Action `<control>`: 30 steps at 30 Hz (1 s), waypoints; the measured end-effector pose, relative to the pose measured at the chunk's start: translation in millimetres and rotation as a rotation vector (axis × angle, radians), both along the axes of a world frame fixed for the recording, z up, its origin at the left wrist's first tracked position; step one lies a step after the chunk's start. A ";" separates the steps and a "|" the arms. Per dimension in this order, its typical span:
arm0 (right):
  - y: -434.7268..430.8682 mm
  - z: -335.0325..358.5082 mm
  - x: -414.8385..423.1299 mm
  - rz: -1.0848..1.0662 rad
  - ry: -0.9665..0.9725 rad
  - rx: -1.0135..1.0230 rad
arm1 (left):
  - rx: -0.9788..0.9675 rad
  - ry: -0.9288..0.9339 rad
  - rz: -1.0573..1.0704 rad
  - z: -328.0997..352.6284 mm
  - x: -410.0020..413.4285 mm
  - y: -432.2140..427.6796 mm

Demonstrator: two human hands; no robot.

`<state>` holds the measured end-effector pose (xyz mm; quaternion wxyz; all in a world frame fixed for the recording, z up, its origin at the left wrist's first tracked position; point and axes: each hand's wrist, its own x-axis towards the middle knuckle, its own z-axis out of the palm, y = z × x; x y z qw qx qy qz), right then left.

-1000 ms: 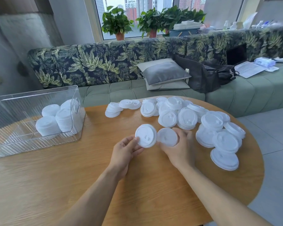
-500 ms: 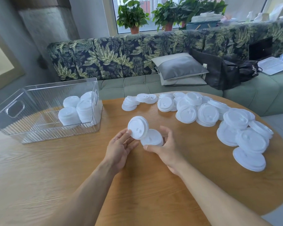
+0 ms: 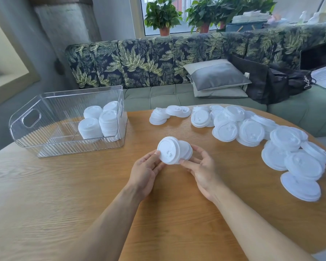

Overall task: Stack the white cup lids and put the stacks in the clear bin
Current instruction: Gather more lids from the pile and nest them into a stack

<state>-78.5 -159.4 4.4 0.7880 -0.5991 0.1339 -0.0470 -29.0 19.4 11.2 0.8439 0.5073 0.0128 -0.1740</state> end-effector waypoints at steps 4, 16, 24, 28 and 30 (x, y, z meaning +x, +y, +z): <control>0.5 -0.1 2.0 -0.022 -0.034 0.059 | -0.005 0.001 0.037 -1.2 -0.4 -3.2; 1.8 4.8 -2.3 0.045 -0.053 0.092 | 0.109 -0.034 0.131 -5.2 -3.9 -11.3; 6.1 2.5 -4.6 0.063 -0.120 0.008 | 0.217 -0.098 0.186 -8.0 -8.5 -18.9; 7.2 -1.0 -4.1 0.047 -0.132 -0.049 | 0.198 -0.116 0.173 -6.4 -10.3 -17.0; 8.0 -1.1 -4.7 0.048 -0.141 -0.070 | 0.186 -0.131 0.141 -4.7 -11.8 -16.0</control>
